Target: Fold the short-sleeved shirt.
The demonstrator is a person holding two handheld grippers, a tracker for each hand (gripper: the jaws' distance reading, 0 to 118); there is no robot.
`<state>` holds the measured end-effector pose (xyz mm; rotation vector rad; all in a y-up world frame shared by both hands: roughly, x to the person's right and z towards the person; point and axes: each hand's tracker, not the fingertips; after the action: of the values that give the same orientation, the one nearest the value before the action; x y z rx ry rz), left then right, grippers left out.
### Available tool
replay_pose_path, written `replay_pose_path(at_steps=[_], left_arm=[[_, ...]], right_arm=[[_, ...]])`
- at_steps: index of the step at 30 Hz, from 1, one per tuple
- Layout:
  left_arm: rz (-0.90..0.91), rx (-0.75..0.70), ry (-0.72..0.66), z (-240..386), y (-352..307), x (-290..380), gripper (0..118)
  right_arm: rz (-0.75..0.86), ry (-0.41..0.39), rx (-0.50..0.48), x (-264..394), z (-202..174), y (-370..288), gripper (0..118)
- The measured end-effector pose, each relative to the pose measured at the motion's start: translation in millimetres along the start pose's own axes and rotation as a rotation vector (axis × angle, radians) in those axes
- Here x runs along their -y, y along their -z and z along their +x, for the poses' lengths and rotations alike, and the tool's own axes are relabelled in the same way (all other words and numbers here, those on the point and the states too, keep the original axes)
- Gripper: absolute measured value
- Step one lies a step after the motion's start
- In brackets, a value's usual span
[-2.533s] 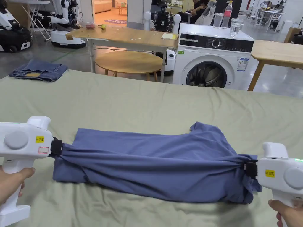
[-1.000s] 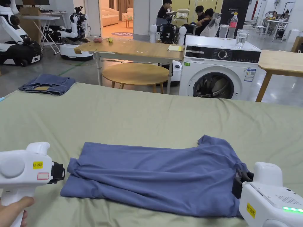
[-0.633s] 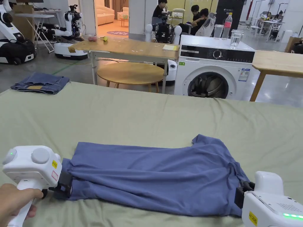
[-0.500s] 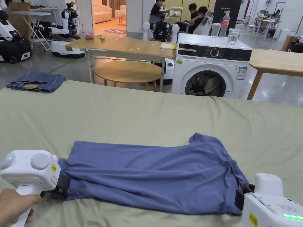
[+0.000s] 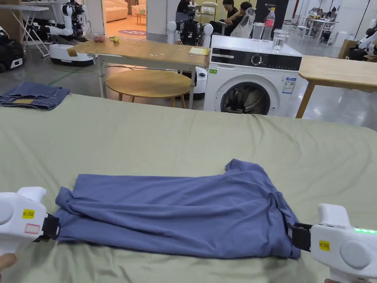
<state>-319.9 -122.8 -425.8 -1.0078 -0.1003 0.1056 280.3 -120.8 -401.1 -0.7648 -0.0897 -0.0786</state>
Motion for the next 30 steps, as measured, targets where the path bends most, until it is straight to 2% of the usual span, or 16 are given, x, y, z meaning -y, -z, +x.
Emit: replay_pose_path(at_steps=[6,11,12,13,14,15,16,19,23,30], left_arm=[[0.008,0.015,0.020,0.2,0.1,4.5,2],[-0.009,0.013,0.024,-0.3,7.3,7.0,2],[-0.009,0.013,0.021,0.1,8.0,8.2,2],[-0.011,0.012,0.020,0.7,8.3,9.1,2],[-0.011,0.012,0.021,1.2,8.8,10.0,2],[-0.010,0.010,0.024,1.7,9.1,10.8,2],[-0.010,0.011,0.028,2.7,8.2,11.9,2],[-0.006,0.008,0.031,2.9,8.1,12.1,2],[0.032,0.018,0.026,0.9,-4.2,9.2,2],[0.136,0.044,0.047,4.3,-49.3,0.7,2]], right_arm=[[-0.112,-0.003,-0.046,-4.9,-2.6,35.6,53],[-0.257,-0.062,-0.055,7.5,-13.7,68.6,50],[-0.243,-0.075,-0.040,9.7,-15.5,70.7,49],[-0.212,-0.079,-0.038,9.8,-16.5,66.6,46],[-0.211,-0.077,-0.035,8.5,-17.7,64.2,37],[-0.202,-0.084,-0.044,9.4,-18.1,60.9,14],[-0.192,-0.092,-0.089,10.1,-19.2,59.4,10],[-0.176,-0.138,-0.056,12.7,-24.6,55.4,6],[-0.115,-0.087,-0.051,5.8,-18.9,34.6,5],[-0.046,-0.097,-0.053,-15.3,-16.1,-25.7,5]])
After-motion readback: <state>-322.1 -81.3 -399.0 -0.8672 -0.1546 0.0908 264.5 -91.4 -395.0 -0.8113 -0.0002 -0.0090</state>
